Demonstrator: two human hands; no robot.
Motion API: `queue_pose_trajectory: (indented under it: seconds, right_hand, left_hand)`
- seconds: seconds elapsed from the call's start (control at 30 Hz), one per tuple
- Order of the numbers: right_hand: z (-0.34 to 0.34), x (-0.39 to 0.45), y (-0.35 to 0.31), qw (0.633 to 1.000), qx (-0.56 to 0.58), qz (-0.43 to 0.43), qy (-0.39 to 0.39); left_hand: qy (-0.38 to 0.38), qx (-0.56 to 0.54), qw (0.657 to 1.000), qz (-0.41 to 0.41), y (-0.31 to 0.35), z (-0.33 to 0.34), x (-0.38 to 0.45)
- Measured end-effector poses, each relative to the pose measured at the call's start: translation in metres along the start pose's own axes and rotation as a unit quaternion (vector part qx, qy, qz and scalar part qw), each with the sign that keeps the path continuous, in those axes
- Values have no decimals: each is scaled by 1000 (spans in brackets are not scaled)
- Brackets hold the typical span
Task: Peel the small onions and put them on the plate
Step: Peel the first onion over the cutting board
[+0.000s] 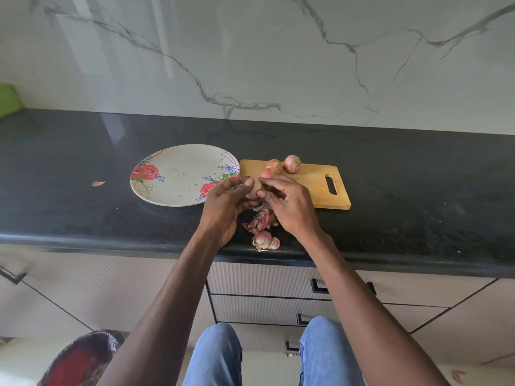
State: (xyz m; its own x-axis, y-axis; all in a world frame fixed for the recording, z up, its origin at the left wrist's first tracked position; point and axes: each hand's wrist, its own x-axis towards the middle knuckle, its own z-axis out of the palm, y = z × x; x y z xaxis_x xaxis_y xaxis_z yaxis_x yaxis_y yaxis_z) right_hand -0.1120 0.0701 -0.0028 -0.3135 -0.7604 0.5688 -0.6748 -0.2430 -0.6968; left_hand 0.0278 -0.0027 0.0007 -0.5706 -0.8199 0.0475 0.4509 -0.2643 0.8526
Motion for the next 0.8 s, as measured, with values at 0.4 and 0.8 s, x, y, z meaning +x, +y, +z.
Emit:
queue_pose_trajectory:
  seconds: [0.4, 0.8]
  right_hand:
    - [3, -2, 2, 999, -26, -18, 5]
    - [17, -7, -5, 993, -54, 30, 102]
  left_hand:
    - [-48, 187, 980, 38, -2, 6, -4]
    - [-36, 184, 979, 81, -4, 7, -5]
